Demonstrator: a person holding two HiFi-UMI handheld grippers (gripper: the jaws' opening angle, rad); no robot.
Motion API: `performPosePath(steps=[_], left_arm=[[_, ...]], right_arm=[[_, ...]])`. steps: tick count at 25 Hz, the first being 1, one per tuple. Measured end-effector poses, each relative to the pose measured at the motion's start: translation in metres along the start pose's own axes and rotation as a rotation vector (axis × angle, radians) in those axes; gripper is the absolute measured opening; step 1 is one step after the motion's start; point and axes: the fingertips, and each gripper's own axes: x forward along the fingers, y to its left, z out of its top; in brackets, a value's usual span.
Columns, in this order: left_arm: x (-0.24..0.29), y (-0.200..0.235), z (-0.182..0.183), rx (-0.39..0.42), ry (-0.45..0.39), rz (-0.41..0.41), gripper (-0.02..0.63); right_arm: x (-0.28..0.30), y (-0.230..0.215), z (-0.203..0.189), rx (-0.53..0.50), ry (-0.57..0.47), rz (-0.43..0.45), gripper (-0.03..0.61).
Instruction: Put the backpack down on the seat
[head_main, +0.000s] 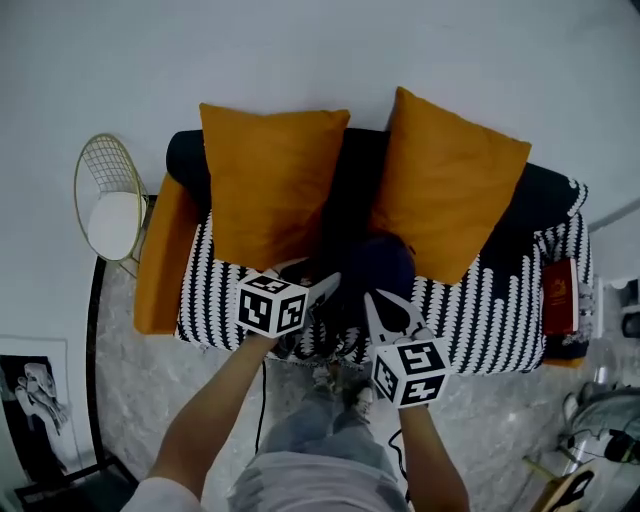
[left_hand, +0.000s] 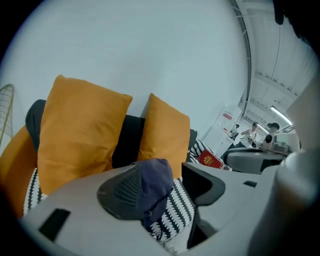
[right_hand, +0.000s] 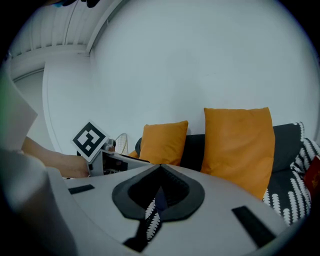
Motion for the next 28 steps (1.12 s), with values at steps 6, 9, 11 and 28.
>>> performPosePath(steps=[6, 9, 11, 28], left_arm=[[-0.028, -0.056, -0.002, -0.003, -0.064, 0.026, 0.235], [-0.043, -0.081, 0.0, 0.012, -0.1, 0.043, 0.222], [-0.052, -0.099, 0.002, 0.032, -0.123, 0.058, 0.201], [-0.094, -0.211, 0.001, 0.105, -0.279, 0.127, 0.006]], right_arm=[[-0.035, 0.007, 0.007, -0.026, -0.024, 0.027, 0.002], [-0.054, 0.011, 0.01, -0.043, -0.038, 0.04, 0.002], [-0.066, 0.013, 0.011, -0.055, -0.046, 0.049, 0.002], [-0.152, 0.024, 0.014, -0.118, -0.116, 0.089, 0.0]])
